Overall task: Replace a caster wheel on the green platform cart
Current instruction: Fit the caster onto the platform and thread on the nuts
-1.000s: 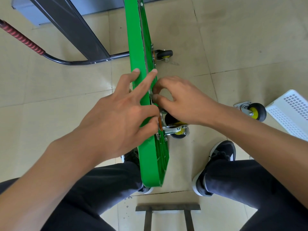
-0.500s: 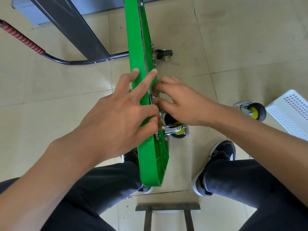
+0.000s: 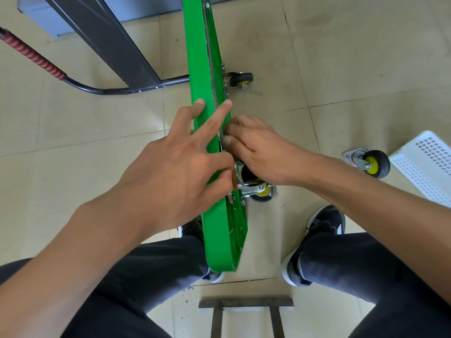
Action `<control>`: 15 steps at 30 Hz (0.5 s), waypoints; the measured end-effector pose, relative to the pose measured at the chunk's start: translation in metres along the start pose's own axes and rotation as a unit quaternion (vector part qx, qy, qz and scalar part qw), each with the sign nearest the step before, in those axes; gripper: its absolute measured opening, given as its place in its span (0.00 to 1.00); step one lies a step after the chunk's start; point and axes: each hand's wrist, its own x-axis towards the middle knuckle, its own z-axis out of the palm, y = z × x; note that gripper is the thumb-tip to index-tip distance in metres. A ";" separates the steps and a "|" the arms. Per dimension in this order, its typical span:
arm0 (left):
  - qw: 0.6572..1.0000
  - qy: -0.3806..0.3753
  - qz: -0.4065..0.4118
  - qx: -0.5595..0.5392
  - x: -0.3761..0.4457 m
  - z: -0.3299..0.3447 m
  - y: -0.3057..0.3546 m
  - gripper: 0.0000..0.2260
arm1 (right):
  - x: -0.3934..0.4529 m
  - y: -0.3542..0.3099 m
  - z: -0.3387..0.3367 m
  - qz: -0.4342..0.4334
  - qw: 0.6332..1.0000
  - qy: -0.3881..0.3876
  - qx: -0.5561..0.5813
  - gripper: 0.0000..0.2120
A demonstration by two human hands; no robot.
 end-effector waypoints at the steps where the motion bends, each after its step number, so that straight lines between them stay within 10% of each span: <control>1: 1.000 0.001 0.000 0.000 0.000 0.000 0.000 0.18 | 0.001 0.000 0.000 0.003 1.000 -0.002 0.001 0.11; 15: 1.000 0.005 0.009 -0.001 -0.001 0.000 -0.002 0.19 | -0.004 0.003 -0.014 -0.116 0.982 0.068 -0.132 0.11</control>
